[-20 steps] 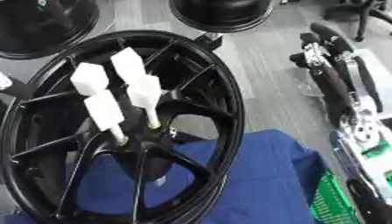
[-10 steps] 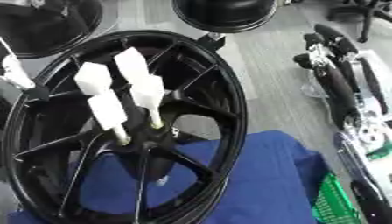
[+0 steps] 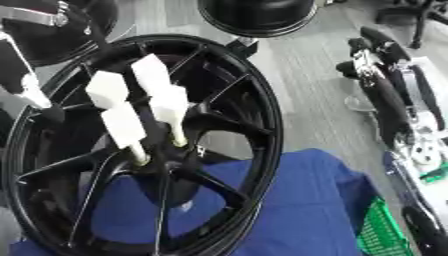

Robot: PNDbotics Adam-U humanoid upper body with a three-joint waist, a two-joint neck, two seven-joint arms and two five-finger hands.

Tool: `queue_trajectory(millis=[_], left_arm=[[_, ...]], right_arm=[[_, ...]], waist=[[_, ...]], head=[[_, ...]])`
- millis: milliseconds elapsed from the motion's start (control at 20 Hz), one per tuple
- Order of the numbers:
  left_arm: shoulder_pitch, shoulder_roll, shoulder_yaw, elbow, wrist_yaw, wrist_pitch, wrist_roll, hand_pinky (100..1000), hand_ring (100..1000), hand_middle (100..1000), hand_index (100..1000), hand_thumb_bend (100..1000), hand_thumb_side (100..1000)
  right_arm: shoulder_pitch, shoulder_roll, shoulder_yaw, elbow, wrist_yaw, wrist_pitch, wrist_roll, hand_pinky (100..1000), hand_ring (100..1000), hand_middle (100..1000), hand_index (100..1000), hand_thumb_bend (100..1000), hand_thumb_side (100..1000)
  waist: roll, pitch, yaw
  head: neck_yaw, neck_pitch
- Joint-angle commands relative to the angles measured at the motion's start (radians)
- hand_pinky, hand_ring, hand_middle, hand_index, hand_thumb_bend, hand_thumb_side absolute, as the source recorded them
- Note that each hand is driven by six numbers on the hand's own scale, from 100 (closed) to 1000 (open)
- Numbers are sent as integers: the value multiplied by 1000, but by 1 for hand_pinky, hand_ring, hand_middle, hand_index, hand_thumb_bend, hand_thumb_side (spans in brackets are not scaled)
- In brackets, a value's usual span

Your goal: Pull the pin out of the wheel hub.

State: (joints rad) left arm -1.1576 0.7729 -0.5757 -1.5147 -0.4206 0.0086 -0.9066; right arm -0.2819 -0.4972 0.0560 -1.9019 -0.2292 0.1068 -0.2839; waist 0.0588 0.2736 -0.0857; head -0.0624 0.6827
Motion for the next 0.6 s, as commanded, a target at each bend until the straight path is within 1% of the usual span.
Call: queue_trajectory(millis=[50,350,600], left_arm=[[-25,7,6,12,-7,-6,0,854,911,842,904,785,325],[-38,-17,-3,30,-25,-11,0,858,924,855,917,807,309],[-39,-31,-16,51,-27,-19,0,854,920,847,898,778,322]], right_arm=[[-13,-19,-5,-13,-5,-3,2,761,660,796,902,100,618],[-13,-19,-3,-12,-4,-2,5,760,660,796,902,100,619],[-14,-18,-3,-11,-3,-1,5,759,660,795,902,100,619]], waist=[[-3,-26,-1],[-3,-26,-2],[-3,-26,-3]], head=[[5,-5],[7,1],[9,-1]])
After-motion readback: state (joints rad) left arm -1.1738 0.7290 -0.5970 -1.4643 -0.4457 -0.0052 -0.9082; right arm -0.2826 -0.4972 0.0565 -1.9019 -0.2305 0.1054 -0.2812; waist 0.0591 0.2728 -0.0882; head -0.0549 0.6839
